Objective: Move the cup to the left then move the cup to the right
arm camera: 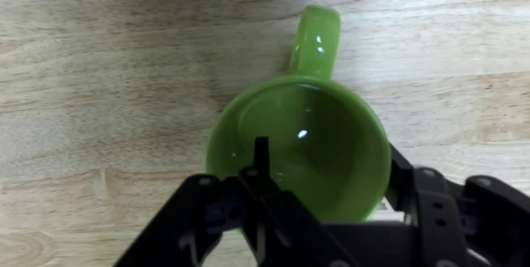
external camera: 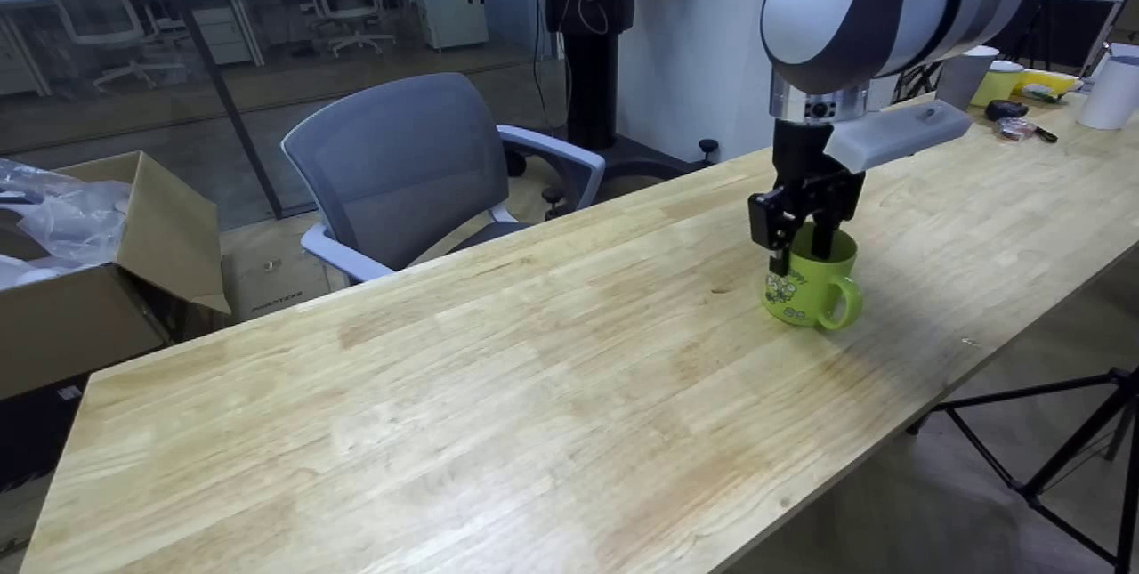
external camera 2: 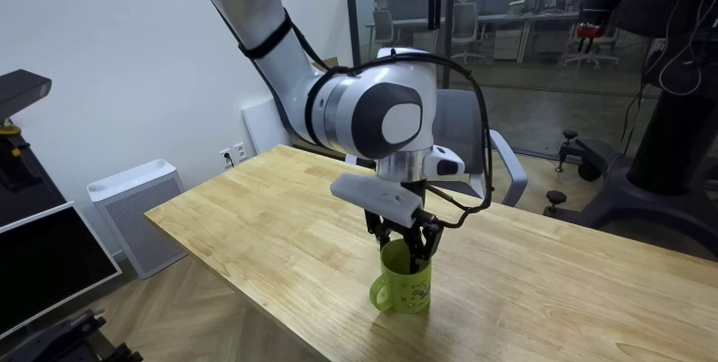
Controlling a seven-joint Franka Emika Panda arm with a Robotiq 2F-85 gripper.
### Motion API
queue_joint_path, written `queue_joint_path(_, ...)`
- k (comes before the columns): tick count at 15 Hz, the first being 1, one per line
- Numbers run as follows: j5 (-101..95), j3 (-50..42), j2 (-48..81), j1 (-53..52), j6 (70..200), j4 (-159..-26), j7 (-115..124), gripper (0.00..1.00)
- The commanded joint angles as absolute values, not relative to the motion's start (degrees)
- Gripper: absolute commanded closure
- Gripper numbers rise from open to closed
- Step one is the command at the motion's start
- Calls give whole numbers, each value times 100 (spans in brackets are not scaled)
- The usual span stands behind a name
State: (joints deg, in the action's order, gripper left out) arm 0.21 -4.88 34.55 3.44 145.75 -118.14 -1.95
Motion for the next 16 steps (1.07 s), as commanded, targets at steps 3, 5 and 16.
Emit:
queue_joint_path(3,-381,-820,3326,-53,13800,-11304,685,0)
queue_joint_path(5,-458,-821,3196,-119,13610,-11211,799,0)
queue_joint_path(16,-517,-751,2616,-258,12932,-11379,1375,0)
